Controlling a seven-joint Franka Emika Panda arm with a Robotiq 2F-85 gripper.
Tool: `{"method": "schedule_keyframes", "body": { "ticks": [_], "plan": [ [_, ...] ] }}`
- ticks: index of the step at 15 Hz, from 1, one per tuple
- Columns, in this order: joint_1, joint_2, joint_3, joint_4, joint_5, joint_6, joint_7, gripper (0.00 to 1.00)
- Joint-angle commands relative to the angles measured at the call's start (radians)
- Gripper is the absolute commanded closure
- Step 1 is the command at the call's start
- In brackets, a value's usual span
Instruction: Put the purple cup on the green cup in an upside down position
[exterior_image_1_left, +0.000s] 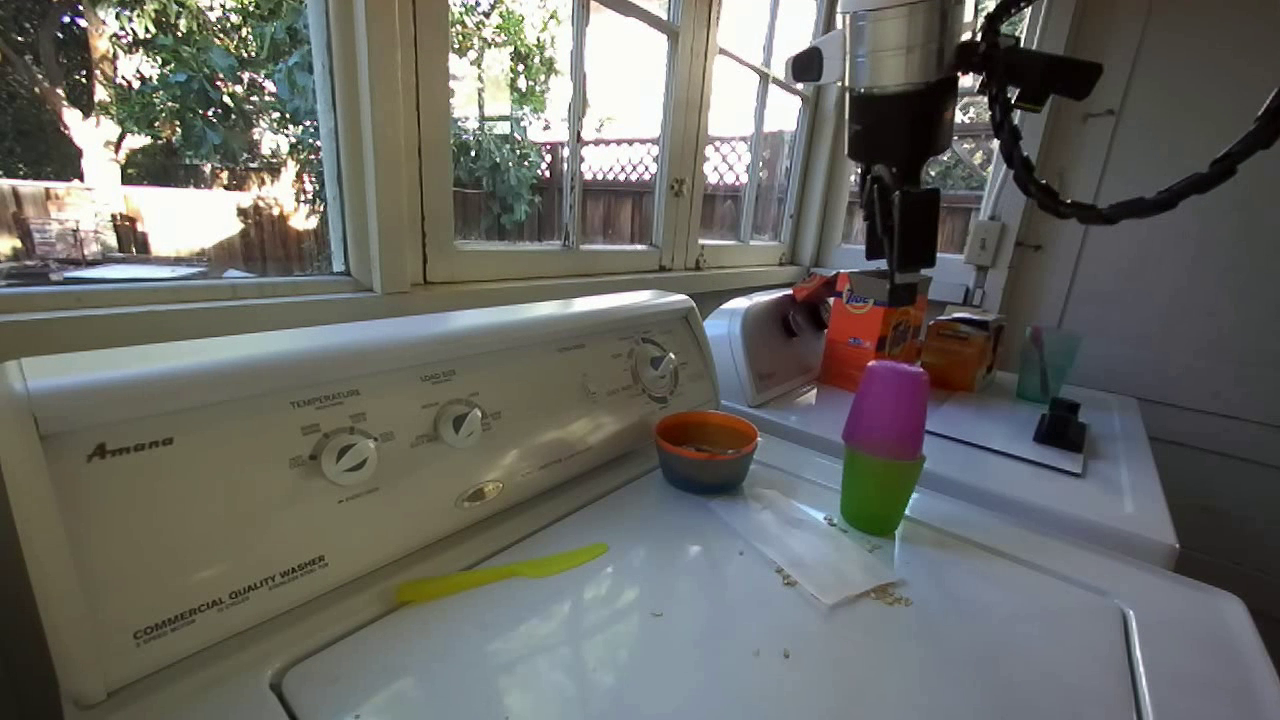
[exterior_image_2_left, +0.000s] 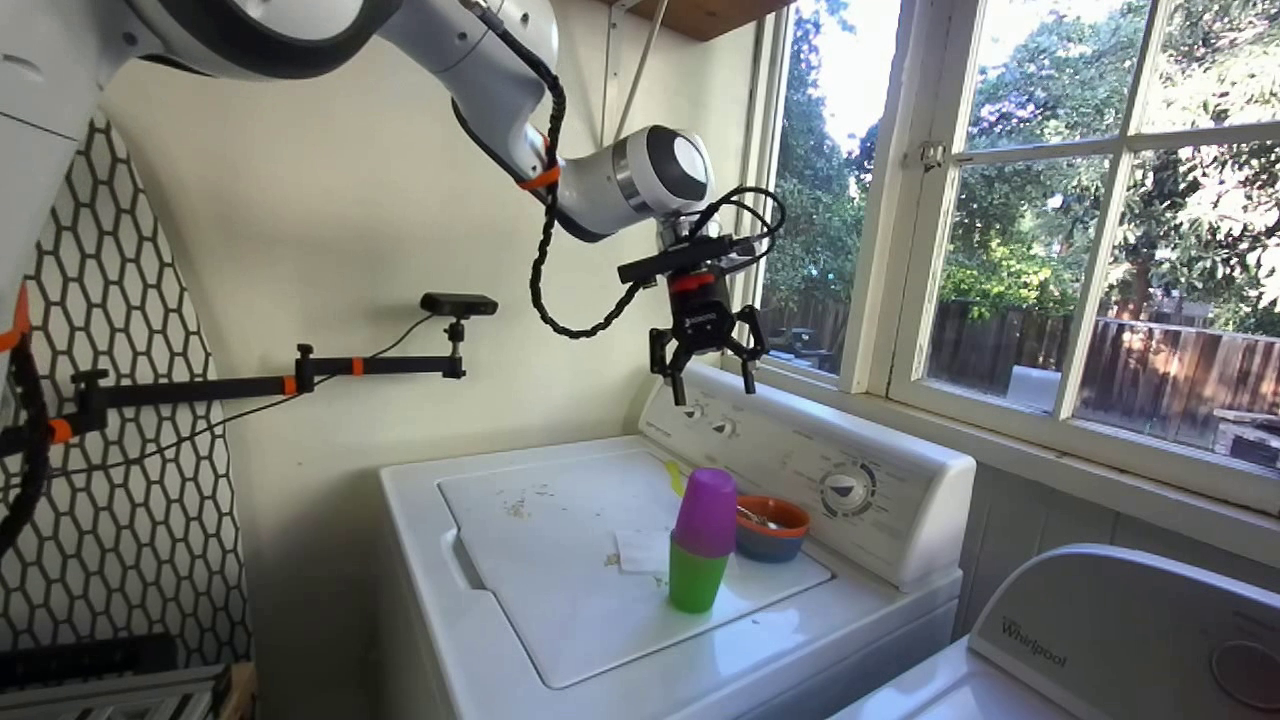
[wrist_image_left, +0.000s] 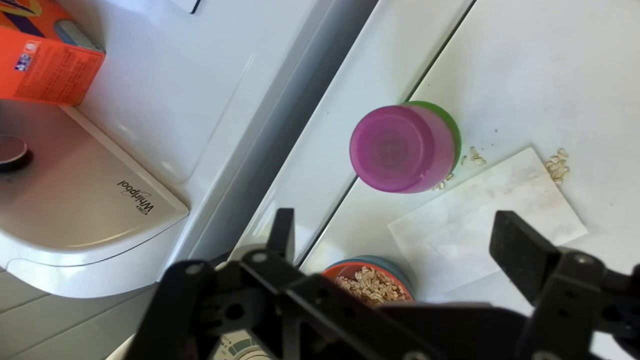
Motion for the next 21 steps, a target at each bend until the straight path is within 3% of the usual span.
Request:
{"method": "schedule_keyframes", "body": {
  "ticks": [1, 12, 13, 21],
  "plan": [
    [0.017, -0.1, -0.066, -0.138, 0.072, 0.101, 0.017, 0.0],
    [0.01, -0.235, -0.119, -0.331, 0.167, 0.341, 0.004, 0.0],
    [0.021, -0.183, -0.122, -0.258, 0.137, 0.289, -0.001, 0.0],
    [0.021, -0.184, -0.124, -0.26, 0.137, 0.293, -0.001, 0.0]
  ]
}}
